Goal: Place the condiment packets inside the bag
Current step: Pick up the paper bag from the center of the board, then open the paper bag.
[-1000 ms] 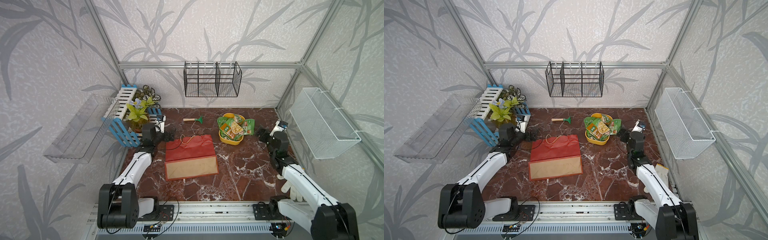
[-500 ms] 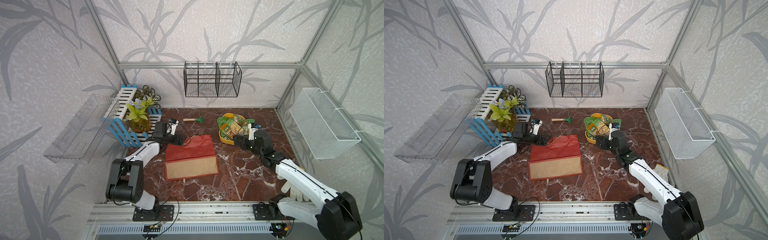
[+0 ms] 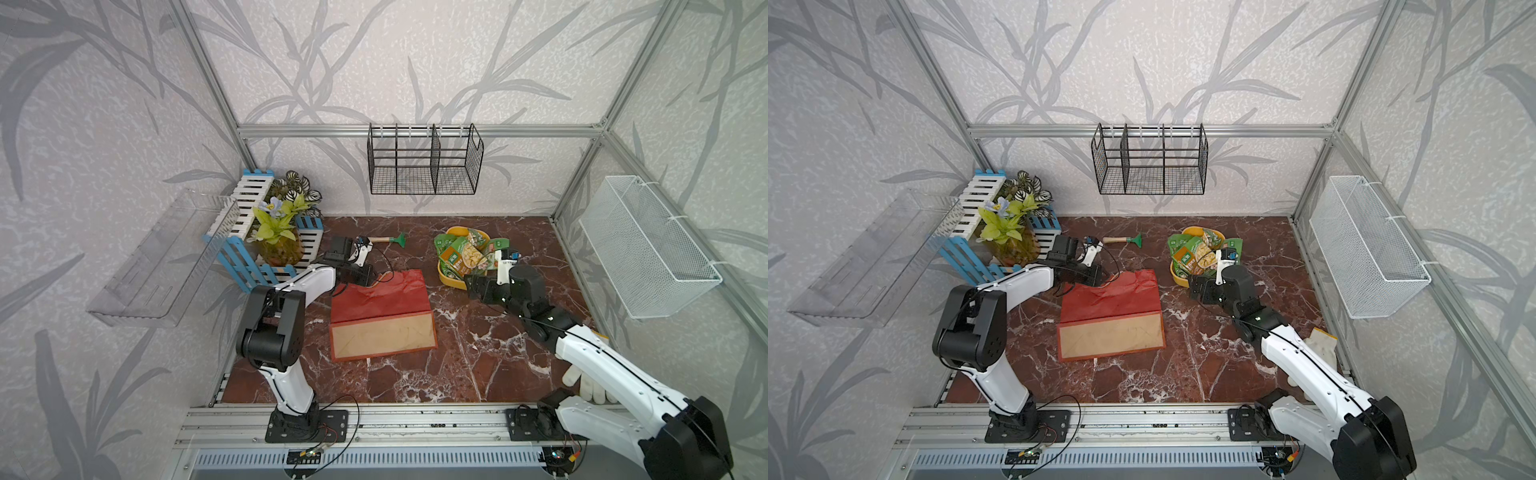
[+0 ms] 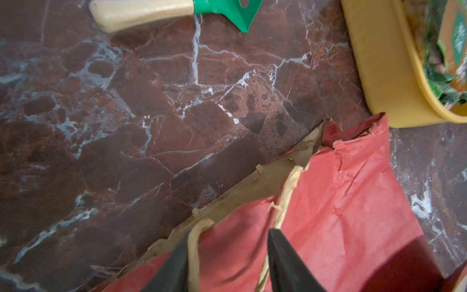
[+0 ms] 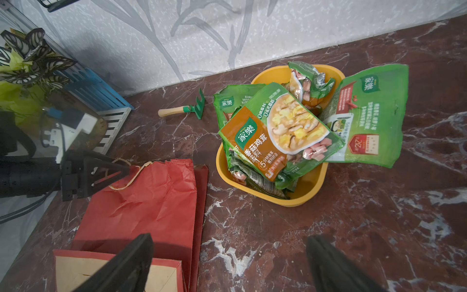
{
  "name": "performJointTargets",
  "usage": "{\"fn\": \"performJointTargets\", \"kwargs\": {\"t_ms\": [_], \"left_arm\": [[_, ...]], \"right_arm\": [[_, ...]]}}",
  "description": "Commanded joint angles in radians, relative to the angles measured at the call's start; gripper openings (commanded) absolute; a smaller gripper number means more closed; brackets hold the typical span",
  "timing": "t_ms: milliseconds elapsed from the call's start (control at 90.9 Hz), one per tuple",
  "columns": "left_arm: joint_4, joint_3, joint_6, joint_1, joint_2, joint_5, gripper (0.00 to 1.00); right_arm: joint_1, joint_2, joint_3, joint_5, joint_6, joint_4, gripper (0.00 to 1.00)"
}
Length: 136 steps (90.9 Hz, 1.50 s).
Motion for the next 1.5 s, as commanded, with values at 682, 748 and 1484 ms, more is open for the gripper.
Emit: {"fn": "performJointTargets", "kwargs": {"t_ms": [682, 748, 1484], "left_arm": [[-0.289, 0.324, 0.277, -0.211, -0.335, -0.122, 0.00], [-0.322, 0.335, 0.345, -0.239, -0.375, -0.093, 0.00], [-0.401, -0.041, 0.768, -0.317, -0.729, -0.030, 0.00]], "right_arm": [[0.122, -0.134, 0.106, 0.048, -0.014, -0.139, 0.99], [0.144, -0.172, 0.137, 0.034, -0.017, -0.176, 0.99], [0.311, 0.235, 0.670, -0.041, -0.150, -0.563, 0.99]]}}
